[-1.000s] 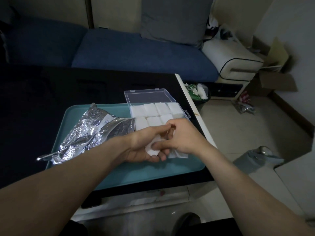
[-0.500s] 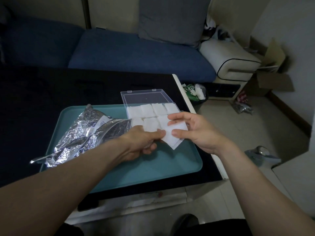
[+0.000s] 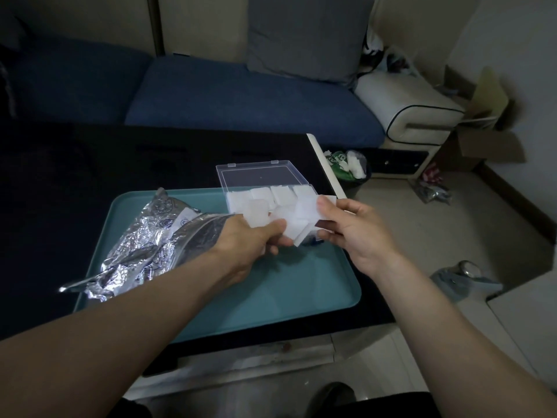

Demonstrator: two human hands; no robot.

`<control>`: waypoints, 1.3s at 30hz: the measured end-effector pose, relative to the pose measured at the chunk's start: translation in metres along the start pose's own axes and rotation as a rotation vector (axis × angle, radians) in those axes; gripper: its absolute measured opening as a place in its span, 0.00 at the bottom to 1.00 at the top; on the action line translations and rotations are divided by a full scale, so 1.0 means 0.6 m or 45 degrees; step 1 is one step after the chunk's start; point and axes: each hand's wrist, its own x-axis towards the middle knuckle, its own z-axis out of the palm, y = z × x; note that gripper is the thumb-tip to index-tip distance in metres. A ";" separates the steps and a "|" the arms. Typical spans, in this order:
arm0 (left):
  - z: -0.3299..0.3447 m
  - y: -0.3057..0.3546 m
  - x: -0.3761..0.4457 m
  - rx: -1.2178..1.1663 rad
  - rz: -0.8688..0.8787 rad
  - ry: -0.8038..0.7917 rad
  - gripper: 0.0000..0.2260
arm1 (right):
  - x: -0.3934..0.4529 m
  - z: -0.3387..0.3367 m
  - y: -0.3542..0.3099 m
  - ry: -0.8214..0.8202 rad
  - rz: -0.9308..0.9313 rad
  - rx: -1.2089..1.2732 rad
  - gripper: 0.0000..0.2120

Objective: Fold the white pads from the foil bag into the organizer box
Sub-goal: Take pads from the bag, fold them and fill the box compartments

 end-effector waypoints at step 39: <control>0.009 0.020 -0.018 -0.034 -0.005 0.042 0.04 | -0.015 0.033 -0.001 0.240 -0.208 0.038 0.09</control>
